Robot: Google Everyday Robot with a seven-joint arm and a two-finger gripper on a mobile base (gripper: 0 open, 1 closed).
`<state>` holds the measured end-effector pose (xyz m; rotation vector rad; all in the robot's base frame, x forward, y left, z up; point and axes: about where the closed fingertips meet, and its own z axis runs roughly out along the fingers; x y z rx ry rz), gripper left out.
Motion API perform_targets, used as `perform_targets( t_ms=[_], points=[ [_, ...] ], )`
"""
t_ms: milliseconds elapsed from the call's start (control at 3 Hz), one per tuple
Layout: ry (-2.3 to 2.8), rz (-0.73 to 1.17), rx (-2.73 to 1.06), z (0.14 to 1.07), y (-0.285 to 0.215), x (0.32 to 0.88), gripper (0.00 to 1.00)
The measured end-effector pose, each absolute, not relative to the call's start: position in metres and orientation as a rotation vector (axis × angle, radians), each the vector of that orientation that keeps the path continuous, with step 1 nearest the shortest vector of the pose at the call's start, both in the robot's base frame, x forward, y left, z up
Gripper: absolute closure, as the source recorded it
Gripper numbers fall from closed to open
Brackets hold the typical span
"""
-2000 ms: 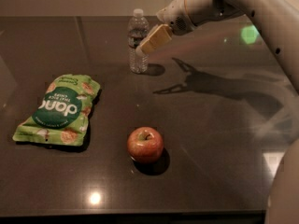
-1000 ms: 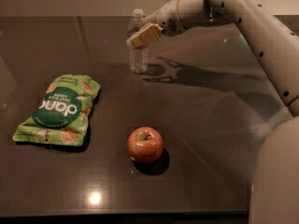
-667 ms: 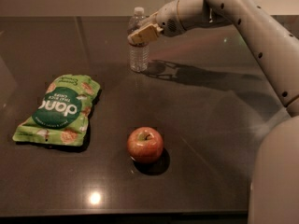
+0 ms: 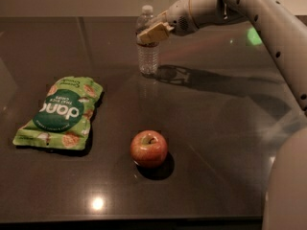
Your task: Knock water bottle over
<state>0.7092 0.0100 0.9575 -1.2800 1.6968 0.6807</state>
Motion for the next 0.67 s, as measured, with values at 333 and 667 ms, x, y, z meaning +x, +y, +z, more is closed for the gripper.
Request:
perform_targets(
  t_ms=[333,667],
  points=[
    [1.725,0.628,-1.363,0.966,-0.010,0.690,1.00],
    [1.768,0.567,-1.456,0.969,-0.037,0.665,1.00]
  ],
)
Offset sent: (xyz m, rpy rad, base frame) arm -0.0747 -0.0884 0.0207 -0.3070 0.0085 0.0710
